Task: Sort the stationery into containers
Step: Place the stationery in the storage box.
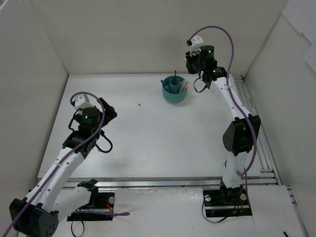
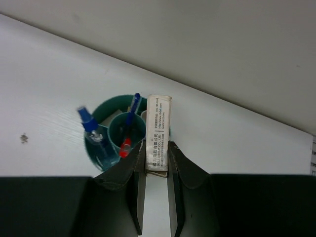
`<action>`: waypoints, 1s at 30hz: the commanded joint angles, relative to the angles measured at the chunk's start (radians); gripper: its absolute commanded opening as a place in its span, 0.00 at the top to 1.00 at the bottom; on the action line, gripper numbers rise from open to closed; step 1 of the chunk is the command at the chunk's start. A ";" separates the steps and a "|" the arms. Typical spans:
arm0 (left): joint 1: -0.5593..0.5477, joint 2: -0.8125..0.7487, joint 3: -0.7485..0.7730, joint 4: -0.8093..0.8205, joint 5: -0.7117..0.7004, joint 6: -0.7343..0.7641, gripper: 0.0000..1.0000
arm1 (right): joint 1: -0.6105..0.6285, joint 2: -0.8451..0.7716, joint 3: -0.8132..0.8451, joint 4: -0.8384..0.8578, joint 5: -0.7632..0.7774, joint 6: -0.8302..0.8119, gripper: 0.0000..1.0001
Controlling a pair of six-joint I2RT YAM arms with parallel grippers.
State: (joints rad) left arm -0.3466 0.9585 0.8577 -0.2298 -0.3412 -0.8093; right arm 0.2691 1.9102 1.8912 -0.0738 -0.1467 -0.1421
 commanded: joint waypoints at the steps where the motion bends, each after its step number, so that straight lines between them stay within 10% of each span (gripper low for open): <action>1: 0.030 -0.023 0.015 0.023 -0.024 0.088 0.00 | -0.040 0.134 0.173 -0.196 -0.037 -0.091 0.99; 12: 0.107 0.049 0.023 0.046 0.010 0.098 0.00 | -0.041 0.461 0.589 -0.218 -0.045 -0.139 0.95; 30: 0.175 0.155 0.043 0.087 0.105 0.073 0.00 | -0.024 0.567 0.611 -0.184 -0.045 -0.123 0.89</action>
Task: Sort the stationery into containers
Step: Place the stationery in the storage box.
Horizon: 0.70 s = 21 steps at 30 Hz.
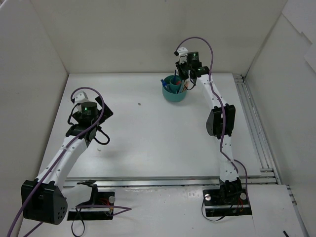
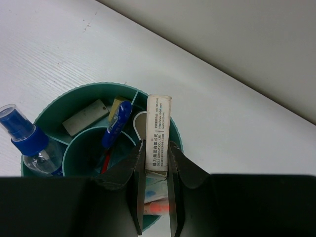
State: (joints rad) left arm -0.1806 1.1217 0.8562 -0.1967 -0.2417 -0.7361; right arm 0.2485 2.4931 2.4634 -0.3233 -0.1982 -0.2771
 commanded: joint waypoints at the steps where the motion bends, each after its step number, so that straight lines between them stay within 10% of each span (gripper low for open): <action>1: 0.009 -0.010 0.043 0.054 0.004 -0.002 0.00 | -0.003 -0.014 0.036 0.067 0.017 0.013 0.88; 14: 0.018 -0.017 0.029 0.048 -0.004 -0.011 0.00 | 0.006 -0.022 0.016 0.081 0.017 0.024 0.60; 21: 0.018 -0.023 0.027 0.046 -0.004 -0.008 0.00 | 0.012 -0.042 0.005 0.079 0.010 0.026 0.67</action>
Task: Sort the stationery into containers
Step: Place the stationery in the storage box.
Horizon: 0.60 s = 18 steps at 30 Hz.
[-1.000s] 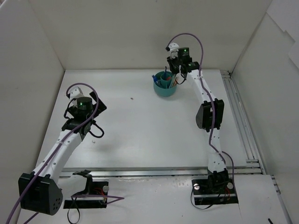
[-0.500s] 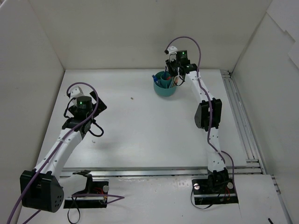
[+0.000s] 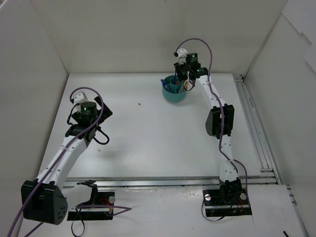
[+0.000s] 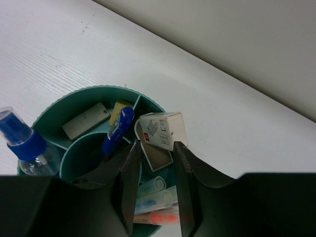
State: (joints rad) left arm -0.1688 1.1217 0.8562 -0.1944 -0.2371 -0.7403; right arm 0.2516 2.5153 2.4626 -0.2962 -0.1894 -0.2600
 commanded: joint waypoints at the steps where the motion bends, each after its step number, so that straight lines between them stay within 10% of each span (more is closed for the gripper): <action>1: 0.006 -0.026 0.027 0.043 -0.008 -0.002 0.00 | 0.009 -0.069 0.006 0.052 0.001 0.010 0.71; 18: 0.006 -0.057 0.007 0.047 -0.018 -0.004 0.00 | 0.006 -0.089 0.004 0.150 0.034 0.030 0.71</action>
State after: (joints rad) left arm -0.1688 1.0779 0.8524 -0.1947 -0.2409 -0.7403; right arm 0.2573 2.5153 2.4619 -0.2634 -0.1680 -0.2489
